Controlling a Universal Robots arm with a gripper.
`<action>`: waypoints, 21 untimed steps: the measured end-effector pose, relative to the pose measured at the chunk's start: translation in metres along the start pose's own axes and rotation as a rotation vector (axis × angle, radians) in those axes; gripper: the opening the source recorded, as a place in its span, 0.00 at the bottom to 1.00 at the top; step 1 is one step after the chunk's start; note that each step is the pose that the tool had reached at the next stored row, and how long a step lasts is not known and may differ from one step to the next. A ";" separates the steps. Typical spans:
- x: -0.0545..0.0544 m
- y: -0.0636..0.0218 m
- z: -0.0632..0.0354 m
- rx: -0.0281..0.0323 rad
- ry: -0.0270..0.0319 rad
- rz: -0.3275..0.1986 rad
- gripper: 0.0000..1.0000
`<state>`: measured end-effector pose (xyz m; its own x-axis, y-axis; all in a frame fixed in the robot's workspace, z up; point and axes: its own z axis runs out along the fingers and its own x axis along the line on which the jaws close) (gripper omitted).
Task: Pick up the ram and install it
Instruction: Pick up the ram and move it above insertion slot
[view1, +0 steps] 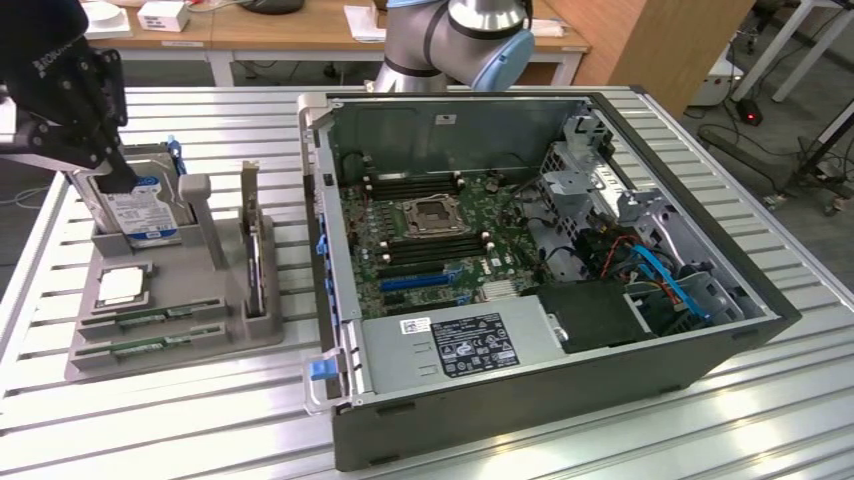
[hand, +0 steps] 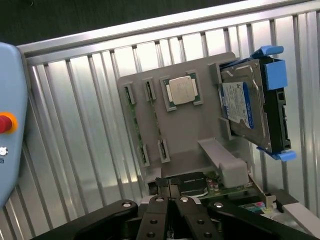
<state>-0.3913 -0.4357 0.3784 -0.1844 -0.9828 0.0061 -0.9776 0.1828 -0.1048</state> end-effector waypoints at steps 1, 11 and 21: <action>0.000 0.0001 0.0001 -0.0002 -0.0015 -0.015 0.09; 0.000 -0.0001 0.0001 -0.0075 -0.0015 -0.028 0.09; 0.000 -0.0003 0.0002 -0.1309 0.0197 -0.031 0.09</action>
<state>-0.3910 -0.4358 0.3782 -0.1550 -0.9875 0.0270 -0.9874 0.1557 0.0264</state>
